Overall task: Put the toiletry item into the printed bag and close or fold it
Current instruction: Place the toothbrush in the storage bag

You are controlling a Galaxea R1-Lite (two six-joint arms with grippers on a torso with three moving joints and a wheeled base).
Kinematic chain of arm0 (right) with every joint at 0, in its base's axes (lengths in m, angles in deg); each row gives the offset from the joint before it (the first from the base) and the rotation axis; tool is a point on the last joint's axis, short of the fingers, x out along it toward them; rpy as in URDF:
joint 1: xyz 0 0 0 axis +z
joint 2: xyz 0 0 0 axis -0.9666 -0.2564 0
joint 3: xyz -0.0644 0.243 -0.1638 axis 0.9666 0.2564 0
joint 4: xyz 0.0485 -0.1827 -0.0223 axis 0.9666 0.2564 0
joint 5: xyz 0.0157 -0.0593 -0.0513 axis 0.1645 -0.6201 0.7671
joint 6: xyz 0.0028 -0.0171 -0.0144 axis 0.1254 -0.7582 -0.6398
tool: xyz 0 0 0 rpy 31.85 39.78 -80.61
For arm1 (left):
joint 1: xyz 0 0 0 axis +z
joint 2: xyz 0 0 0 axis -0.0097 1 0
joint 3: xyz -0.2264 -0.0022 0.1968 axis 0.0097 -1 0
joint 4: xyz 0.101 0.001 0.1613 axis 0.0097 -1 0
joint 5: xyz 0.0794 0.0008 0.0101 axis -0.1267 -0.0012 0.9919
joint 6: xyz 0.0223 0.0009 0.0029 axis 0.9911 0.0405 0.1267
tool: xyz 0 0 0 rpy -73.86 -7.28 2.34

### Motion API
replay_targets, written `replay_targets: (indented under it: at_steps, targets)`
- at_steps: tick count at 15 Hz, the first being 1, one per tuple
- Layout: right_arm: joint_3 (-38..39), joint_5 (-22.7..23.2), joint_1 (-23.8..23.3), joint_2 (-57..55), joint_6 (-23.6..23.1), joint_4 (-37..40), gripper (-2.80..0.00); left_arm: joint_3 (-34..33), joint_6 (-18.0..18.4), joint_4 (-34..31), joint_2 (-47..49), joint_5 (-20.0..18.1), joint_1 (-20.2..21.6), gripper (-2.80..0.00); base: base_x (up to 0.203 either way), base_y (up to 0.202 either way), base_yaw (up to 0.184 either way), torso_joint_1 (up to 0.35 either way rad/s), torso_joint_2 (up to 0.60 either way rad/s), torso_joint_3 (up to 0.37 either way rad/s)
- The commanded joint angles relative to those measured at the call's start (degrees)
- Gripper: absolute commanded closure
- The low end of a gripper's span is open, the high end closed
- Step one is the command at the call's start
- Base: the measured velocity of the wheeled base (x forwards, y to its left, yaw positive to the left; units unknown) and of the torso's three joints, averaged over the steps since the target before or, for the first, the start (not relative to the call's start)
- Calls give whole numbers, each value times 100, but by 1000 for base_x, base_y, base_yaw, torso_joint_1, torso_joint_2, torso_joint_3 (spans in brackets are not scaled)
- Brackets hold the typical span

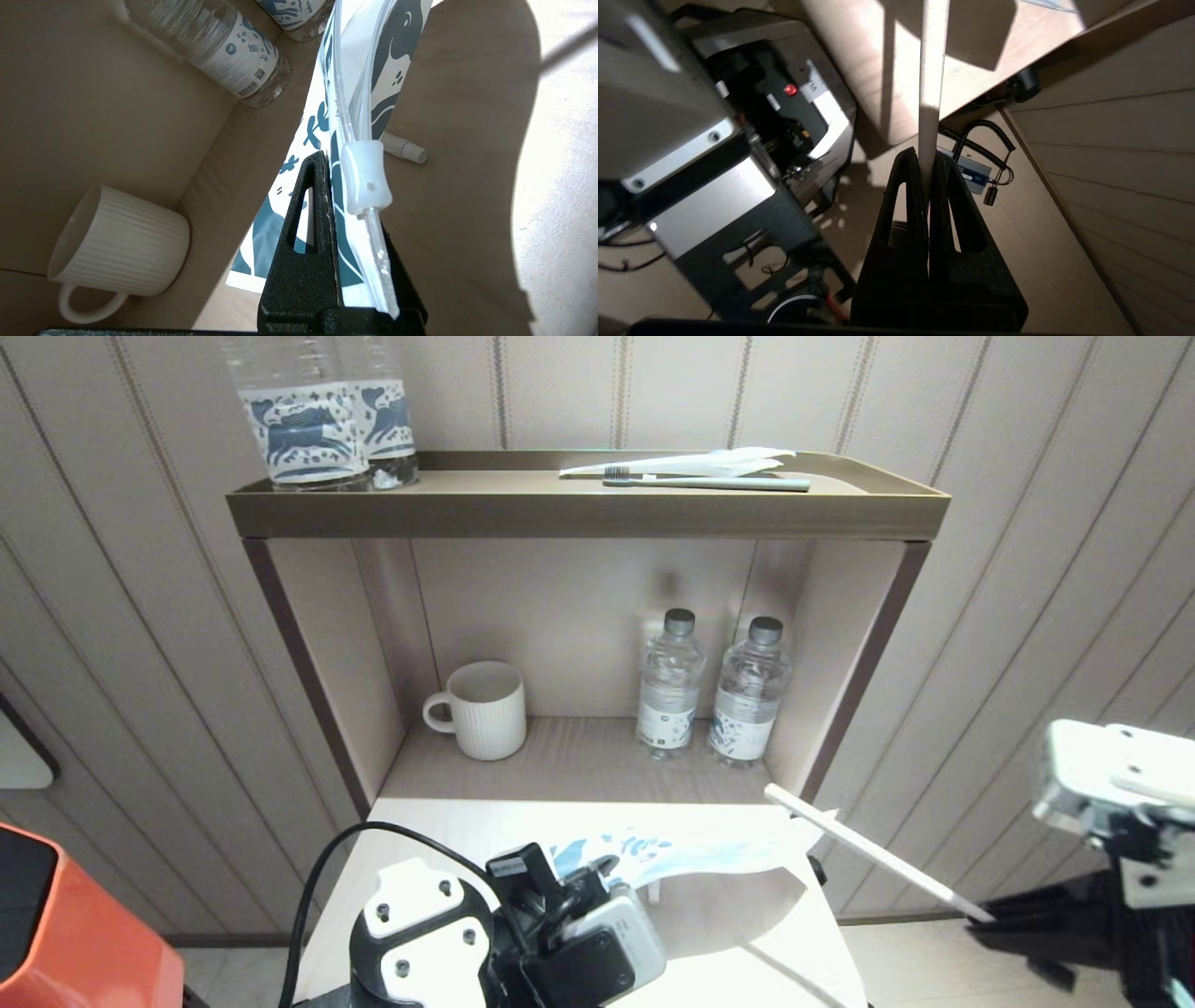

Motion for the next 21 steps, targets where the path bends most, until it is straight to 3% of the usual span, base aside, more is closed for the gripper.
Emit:
replay_targets:
  at_steps: [1, 5, 12, 21]
  targets:
    - [-384, 2, 429, 262, -11, 823, 0, 12, 44, 46, 12, 11, 5, 0, 0, 0, 0, 0, 0, 0]
    - [-647, -73, 607, -223, -7, 1306, 0, 106, 85, 46, 20, 11, 5, 0, 0, 0, 0, 0, 0, 0]
    - [-770, -150, 560, -1111, 19, 1092, 0, 166, 94, 46, 3, 2, 5, 0, 0, 0, 0, 0, 0, 0]
    - [-1006, -241, 584, -1307, 20, 1000, 0, -34, 85, 55, 4, -24, -22, 0, 0, 0, 0, 0, 0, 0]
